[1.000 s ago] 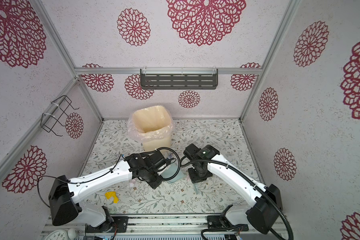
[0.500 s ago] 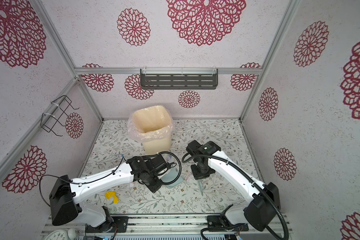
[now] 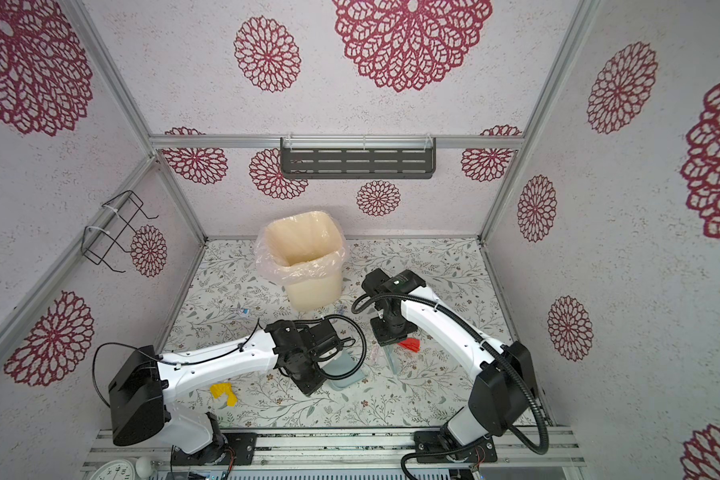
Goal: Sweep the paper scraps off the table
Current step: 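Push the pink printed scrap into the dustpan with the right gripper fingers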
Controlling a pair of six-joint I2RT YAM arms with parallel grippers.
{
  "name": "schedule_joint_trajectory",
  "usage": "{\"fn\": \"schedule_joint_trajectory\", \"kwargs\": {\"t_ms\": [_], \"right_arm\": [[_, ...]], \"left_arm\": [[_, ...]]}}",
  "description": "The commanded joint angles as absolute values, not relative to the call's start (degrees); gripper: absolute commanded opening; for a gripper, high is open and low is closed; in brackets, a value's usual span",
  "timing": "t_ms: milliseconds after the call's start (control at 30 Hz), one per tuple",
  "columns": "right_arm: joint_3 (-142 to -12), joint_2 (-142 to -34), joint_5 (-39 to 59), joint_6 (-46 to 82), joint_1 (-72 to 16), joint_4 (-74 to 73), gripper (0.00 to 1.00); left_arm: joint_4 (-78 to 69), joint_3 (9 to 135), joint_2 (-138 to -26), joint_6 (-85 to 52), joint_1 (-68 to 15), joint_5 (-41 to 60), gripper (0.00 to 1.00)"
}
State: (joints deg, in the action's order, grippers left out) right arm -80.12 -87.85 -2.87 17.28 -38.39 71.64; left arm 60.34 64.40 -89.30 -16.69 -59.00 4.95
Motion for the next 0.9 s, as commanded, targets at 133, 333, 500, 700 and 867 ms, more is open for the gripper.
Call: {"fn": "schedule_joint_trajectory", "kwargs": {"t_ms": [133, 333, 500, 700, 867], "right_arm": [[-81.6, -88.8, -1.2, 15.9, -38.8, 69.1, 0.0], [-82.9, -88.4, 0.1, 16.3, -40.0, 69.2, 0.0], [-85.0, -88.7, -4.6, 15.0, -39.3, 71.8, 0.0], [-86.4, -90.0, -6.8, 12.7, -37.5, 71.8, 0.0], [-86.5, -91.4, -6.6, 11.9, -37.5, 71.0, 0.0]], "left_arm": [[57.4, 63.1, -90.7, -17.3, -59.4, 5.5, 0.0], [56.8, 62.8, -91.8, -16.9, -59.4, 5.2, 0.0], [56.1, 62.8, -91.9, -16.6, -59.4, 4.7, 0.0], [55.1, 62.4, -91.9, -16.4, -59.4, 3.9, 0.0], [54.2, 62.7, -92.6, -15.6, -59.2, 2.6, 0.0]]}}
